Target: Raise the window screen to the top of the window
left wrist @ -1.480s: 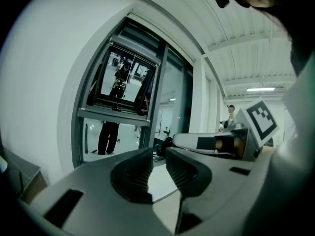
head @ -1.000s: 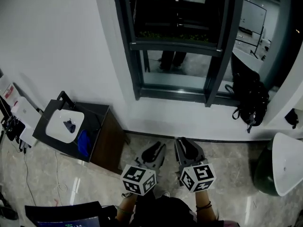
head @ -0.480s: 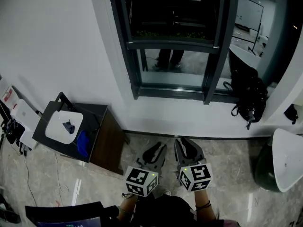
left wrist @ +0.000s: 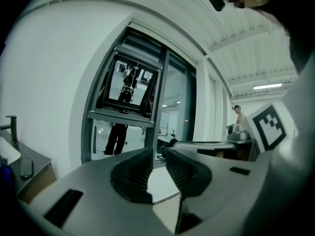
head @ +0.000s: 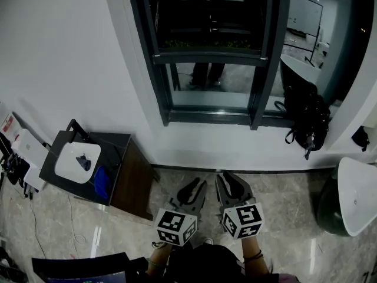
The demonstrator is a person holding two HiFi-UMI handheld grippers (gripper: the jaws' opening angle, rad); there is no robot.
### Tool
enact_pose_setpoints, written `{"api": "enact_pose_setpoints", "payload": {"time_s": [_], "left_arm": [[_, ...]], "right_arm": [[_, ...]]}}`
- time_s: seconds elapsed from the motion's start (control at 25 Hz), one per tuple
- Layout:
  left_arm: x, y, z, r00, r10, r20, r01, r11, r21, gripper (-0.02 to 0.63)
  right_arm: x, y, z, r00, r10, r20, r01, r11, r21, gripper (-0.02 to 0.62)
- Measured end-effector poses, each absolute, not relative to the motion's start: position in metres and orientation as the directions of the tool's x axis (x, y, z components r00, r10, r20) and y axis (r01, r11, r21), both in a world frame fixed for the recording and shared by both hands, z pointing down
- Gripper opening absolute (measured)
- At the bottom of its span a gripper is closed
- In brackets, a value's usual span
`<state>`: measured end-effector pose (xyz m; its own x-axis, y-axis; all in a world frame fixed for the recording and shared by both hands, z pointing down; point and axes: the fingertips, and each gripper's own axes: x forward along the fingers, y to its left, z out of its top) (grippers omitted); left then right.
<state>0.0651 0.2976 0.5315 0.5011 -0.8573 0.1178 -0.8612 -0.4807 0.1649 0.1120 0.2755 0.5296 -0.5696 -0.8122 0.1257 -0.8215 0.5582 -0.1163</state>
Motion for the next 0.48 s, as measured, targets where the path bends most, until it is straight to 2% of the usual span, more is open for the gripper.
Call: {"api": "enact_pose_setpoints", "payload": {"time_s": [0.48], "left_arm": [[0.0666,0.3055,0.539,0.497,-0.858,0.134,-0.864,-0.473,0.173,0.08]], "right_arm": [[0.1119,0.2844,0.5367,-0.578,-0.803,0.148,-0.816,0.566,-0.114,0.067]]}}
